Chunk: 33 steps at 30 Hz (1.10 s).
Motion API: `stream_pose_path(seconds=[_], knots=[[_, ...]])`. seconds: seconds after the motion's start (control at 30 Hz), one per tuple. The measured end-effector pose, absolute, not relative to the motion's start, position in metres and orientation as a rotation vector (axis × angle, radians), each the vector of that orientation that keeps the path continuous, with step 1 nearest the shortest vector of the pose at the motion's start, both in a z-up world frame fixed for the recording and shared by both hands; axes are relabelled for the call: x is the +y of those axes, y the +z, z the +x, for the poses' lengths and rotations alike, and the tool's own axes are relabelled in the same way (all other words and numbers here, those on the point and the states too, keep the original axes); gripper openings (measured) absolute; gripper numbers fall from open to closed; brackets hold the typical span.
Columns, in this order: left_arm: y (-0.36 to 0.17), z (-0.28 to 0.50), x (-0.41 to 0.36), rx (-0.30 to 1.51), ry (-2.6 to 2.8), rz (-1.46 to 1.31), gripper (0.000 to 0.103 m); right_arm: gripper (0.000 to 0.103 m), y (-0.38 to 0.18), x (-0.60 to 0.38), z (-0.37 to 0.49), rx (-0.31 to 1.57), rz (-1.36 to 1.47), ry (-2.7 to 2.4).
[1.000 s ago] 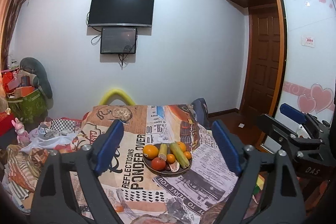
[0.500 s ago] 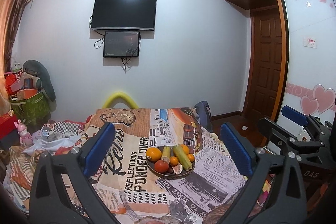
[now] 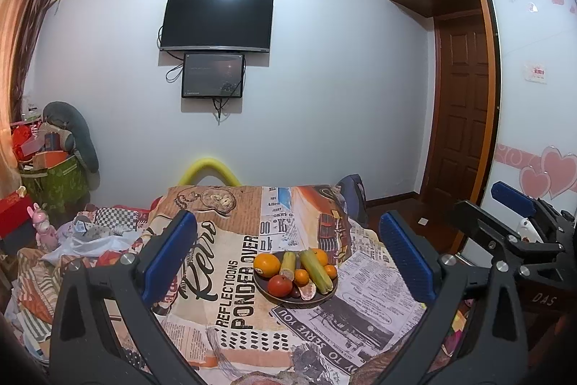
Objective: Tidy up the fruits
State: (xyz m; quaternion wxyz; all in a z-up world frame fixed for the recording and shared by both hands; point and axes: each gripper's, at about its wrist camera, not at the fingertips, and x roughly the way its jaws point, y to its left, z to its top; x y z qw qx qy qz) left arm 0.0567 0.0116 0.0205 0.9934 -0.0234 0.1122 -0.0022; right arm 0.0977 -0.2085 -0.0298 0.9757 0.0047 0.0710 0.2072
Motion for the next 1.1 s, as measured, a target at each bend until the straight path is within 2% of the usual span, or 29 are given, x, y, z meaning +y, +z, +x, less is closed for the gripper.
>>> stream_pose_path(seconds=[1.1], knots=[[0.0174, 0.0570, 0.0091, 0.237, -0.051, -0.038, 0.103, 0.103, -0.0263, -0.2127, 0.0956, 0.146, 0.021, 0.404]])
